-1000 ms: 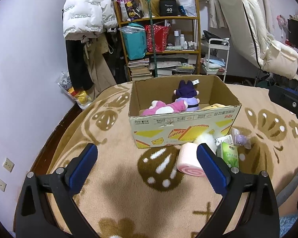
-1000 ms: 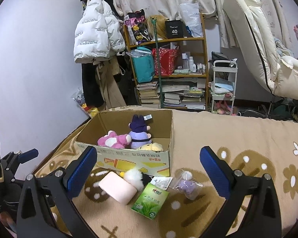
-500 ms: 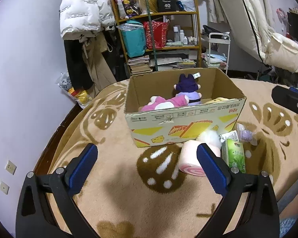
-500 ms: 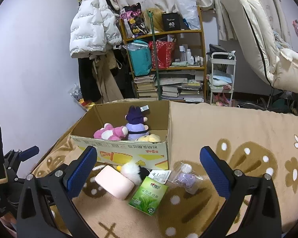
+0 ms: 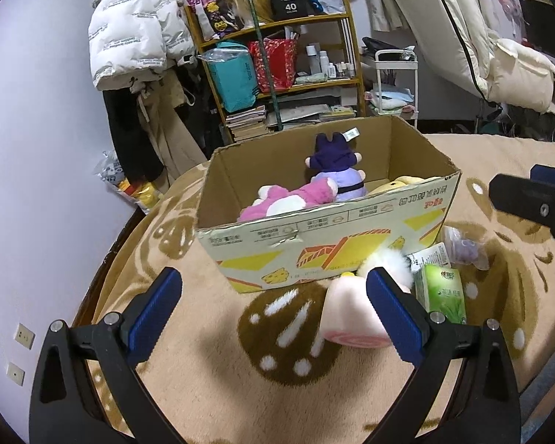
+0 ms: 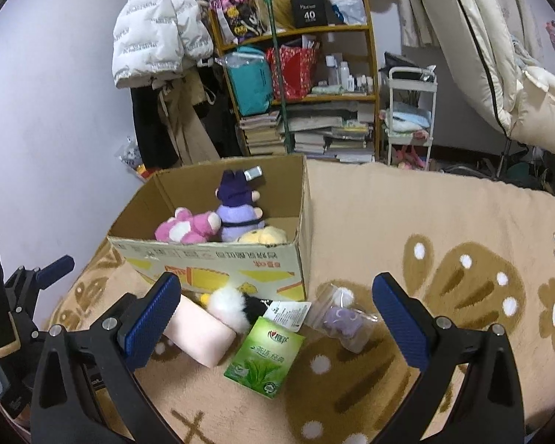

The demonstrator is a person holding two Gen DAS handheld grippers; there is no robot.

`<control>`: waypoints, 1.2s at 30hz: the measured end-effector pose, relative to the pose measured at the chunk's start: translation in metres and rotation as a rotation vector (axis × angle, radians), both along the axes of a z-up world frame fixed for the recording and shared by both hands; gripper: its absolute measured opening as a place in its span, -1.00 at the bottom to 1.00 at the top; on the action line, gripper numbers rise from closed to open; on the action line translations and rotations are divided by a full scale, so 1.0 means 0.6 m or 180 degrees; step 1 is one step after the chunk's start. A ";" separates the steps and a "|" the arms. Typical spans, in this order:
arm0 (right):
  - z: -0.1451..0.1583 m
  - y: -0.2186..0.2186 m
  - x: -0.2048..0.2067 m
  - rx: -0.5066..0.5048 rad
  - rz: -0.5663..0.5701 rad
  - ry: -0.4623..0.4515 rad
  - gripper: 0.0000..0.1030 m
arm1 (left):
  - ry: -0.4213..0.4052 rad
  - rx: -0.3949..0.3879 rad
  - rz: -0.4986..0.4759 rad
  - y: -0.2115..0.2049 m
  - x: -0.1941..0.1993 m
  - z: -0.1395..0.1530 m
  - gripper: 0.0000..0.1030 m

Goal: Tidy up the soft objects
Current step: 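Lower the left tool to the pink sponge while the right tool approaches the green tissue pack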

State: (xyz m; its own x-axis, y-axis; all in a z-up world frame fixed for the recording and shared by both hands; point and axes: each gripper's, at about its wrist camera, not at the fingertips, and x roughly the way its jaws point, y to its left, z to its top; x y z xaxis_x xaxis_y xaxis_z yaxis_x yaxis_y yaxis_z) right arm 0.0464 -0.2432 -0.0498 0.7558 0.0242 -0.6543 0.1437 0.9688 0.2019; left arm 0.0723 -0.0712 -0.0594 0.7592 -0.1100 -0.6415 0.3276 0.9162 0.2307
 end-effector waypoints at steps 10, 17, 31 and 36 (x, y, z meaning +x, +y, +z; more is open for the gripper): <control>-0.028 -0.004 0.017 0.0030 -0.0071 0.0211 1.00 | 0.0186 -0.0046 -0.0064 -0.008 0.017 -0.022 0.92; -0.051 -0.021 0.021 0.0253 -0.0160 0.0385 1.00 | 0.0357 -0.0068 -0.0143 -0.014 0.024 -0.043 0.92; -0.096 -0.024 0.034 0.0510 -0.0242 0.0651 1.00 | 0.0533 -0.0086 -0.0401 -0.038 0.011 -0.072 0.92; -0.119 -0.025 0.041 0.0543 -0.0281 0.0805 1.00 | 0.0671 -0.0168 -0.0444 -0.040 0.014 -0.083 0.92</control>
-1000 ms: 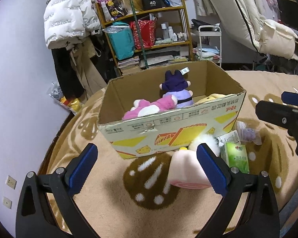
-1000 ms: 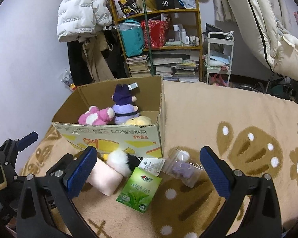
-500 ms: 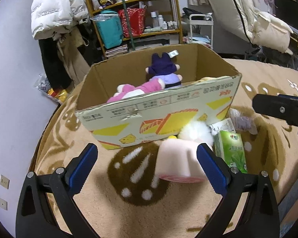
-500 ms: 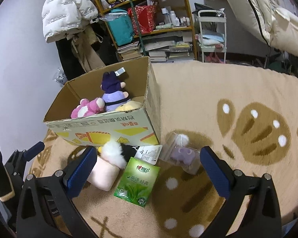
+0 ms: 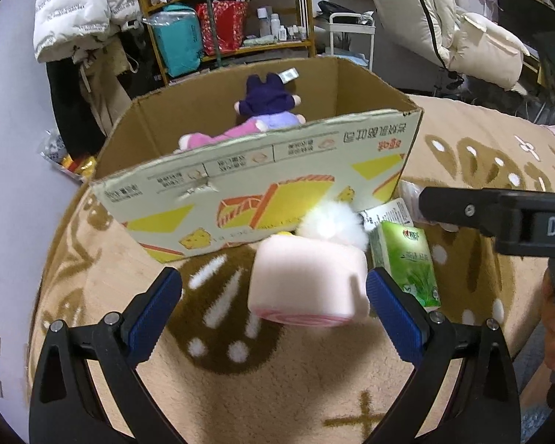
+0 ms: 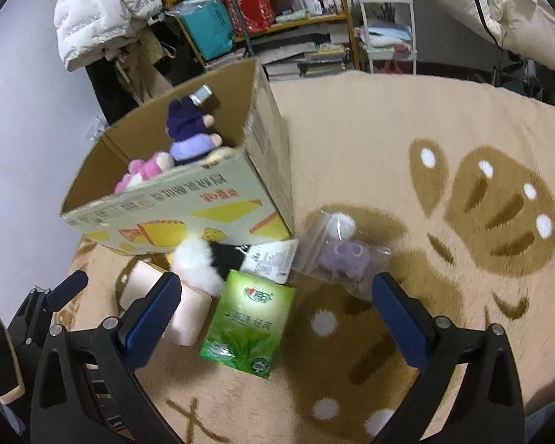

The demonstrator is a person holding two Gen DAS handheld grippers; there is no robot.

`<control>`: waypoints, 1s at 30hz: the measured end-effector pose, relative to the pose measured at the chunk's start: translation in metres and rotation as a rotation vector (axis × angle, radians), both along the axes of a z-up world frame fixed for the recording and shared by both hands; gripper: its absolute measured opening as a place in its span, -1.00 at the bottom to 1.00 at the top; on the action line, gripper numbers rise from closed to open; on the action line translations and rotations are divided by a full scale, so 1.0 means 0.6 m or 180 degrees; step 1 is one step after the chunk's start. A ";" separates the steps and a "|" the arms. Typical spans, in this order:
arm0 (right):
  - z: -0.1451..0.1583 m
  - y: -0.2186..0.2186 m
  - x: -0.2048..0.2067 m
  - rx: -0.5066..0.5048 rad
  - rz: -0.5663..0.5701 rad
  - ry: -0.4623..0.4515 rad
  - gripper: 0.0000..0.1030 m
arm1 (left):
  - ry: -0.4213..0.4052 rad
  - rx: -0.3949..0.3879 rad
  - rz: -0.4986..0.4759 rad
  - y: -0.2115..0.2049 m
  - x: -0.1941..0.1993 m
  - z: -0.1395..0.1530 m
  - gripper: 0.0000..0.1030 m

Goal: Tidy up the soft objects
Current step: 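Lower the left tool to the pink sponge while the right tool approaches the green tissue pack, then close the left tool on the pink sponge while the right tool grasps the green tissue pack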

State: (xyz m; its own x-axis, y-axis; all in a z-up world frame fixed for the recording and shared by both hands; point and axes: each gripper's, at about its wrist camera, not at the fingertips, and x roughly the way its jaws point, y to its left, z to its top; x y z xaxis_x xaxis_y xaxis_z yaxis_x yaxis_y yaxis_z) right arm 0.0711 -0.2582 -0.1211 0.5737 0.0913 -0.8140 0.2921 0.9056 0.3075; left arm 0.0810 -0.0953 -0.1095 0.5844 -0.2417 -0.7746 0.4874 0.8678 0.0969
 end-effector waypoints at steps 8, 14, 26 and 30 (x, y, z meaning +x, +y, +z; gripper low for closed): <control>-0.029 -0.002 0.010 0.0133 -0.0002 0.0175 0.91 | 0.0261 -0.0015 -0.0038 -0.008 0.008 -0.023 0.92; -0.038 0.008 0.014 0.0204 0.0119 0.0212 0.53 | 0.0402 -0.0074 -0.0035 -0.008 0.013 -0.031 0.92; -0.047 0.018 0.021 0.0447 0.0259 0.0240 0.16 | 0.0477 -0.0099 -0.0099 -0.016 0.009 -0.037 0.92; -0.052 0.025 0.024 0.0465 0.0270 0.0267 0.17 | 0.0585 -0.0115 -0.0092 -0.017 0.015 -0.045 0.92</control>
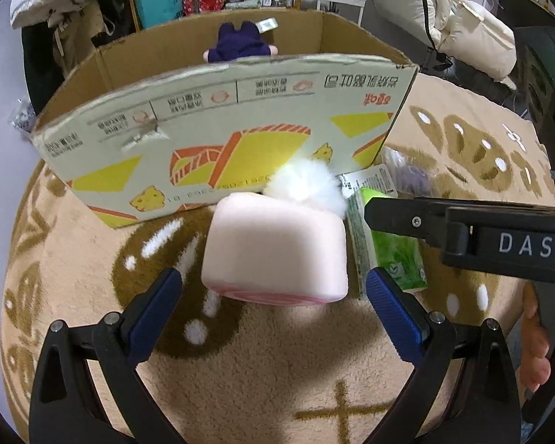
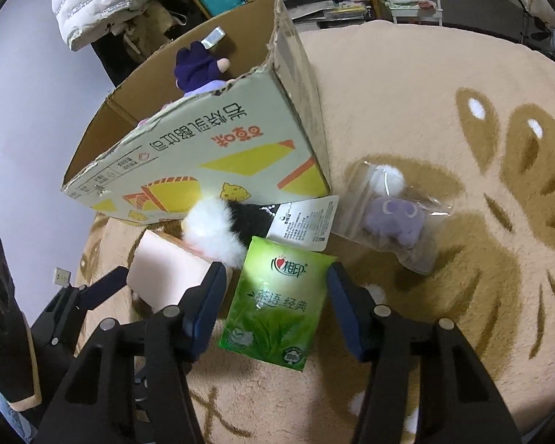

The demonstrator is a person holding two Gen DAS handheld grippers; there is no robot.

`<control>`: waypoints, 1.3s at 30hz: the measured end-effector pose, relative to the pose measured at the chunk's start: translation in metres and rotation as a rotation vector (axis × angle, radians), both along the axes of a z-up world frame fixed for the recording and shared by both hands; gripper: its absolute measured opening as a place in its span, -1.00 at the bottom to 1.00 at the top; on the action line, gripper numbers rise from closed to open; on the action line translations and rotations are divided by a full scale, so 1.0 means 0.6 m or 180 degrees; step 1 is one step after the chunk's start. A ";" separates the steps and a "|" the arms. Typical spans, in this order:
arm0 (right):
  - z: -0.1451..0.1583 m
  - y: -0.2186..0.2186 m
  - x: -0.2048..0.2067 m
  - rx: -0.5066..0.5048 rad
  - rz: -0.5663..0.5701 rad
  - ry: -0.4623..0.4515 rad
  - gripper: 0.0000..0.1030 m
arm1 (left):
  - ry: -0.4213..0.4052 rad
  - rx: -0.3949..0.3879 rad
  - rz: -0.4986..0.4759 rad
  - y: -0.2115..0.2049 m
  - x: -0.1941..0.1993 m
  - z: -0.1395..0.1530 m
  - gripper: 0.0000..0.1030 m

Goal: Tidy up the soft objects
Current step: 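Close the left tool on the pink sponge while the right tool grasps the green tissue pack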

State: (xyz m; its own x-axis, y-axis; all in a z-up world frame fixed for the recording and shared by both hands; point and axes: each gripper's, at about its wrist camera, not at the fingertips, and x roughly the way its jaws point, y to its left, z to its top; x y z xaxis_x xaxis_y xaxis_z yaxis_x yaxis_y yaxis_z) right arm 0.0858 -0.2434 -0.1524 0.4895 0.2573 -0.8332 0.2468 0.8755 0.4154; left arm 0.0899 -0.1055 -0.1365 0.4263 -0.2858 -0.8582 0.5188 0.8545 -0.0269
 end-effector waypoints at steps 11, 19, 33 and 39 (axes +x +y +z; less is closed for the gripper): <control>-0.031 -0.001 0.006 0.0234 -0.0035 0.0191 0.17 | 0.0117 0.0172 0.0000 -0.016 0.004 -0.028 0.92; -0.040 0.000 0.008 0.0263 -0.0057 0.0221 0.17 | 0.0096 0.0206 0.0023 -0.027 0.010 -0.039 0.92; -0.043 -0.016 0.001 0.0269 -0.0047 0.0248 0.17 | 0.0420 -0.0077 0.0069 -0.011 0.027 -0.050 0.27; -0.043 -0.013 0.001 0.0229 -0.0039 0.0278 0.16 | 0.0401 -0.0063 0.0054 -0.010 0.022 -0.050 0.24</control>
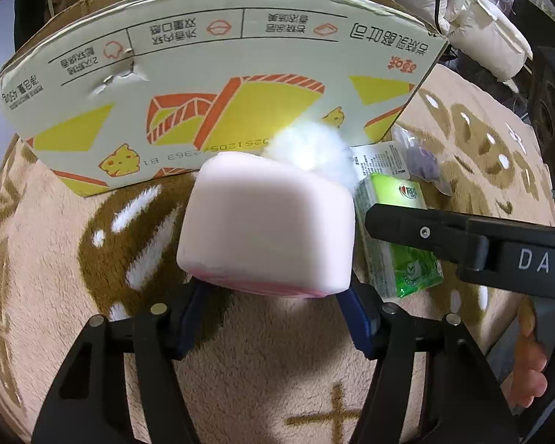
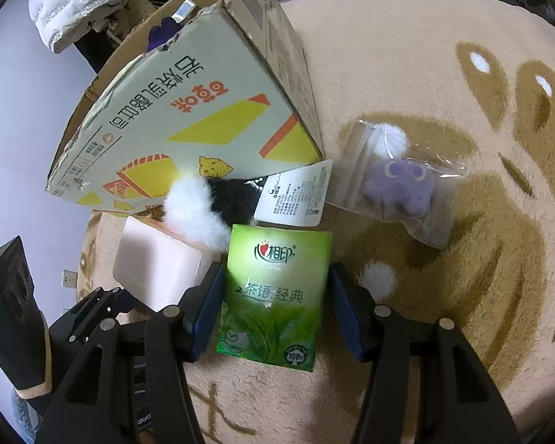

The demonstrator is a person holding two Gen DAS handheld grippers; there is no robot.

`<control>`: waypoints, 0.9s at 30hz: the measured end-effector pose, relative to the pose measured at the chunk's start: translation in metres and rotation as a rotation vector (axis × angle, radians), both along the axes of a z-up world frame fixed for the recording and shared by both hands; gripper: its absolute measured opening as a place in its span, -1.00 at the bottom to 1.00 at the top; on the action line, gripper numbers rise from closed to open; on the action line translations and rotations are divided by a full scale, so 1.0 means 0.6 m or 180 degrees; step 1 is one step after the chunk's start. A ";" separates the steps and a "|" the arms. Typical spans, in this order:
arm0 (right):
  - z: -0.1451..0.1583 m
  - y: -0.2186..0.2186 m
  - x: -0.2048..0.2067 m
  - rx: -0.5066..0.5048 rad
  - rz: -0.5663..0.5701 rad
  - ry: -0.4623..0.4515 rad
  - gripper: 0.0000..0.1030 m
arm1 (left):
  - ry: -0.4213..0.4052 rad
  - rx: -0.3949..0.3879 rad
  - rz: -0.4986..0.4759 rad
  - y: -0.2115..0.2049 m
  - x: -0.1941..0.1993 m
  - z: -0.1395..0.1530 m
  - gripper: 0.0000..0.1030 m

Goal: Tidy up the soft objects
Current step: 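Close the left tool on the pink sponge while the right tool grasps the green tissue pack, then lift the pink sponge and green tissue pack up toward the box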

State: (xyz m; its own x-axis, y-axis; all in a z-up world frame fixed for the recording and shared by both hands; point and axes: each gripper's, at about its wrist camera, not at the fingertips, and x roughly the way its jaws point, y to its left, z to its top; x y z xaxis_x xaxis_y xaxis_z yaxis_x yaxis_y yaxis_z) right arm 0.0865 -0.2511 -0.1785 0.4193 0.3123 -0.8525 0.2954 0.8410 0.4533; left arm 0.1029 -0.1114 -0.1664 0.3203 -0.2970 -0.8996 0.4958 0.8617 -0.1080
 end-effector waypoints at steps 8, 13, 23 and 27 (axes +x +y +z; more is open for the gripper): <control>0.002 0.006 0.001 -0.0032 0.0018 0.0003 0.15 | -0.0007 -0.0049 -0.0031 0.004 -0.003 0.006 -0.03; 0.008 0.008 0.001 -0.0167 -0.0014 -0.0010 0.13 | -0.0071 -0.0055 -0.0057 0.005 -0.012 0.012 -0.18; 0.020 0.009 0.001 -0.0287 -0.0007 -0.0108 0.12 | -0.0263 0.0023 -0.0115 -0.010 -0.029 0.021 -0.22; 0.029 0.005 -0.002 -0.0292 0.0000 -0.0212 0.12 | -0.0361 0.0028 -0.0096 -0.010 -0.038 0.030 -0.22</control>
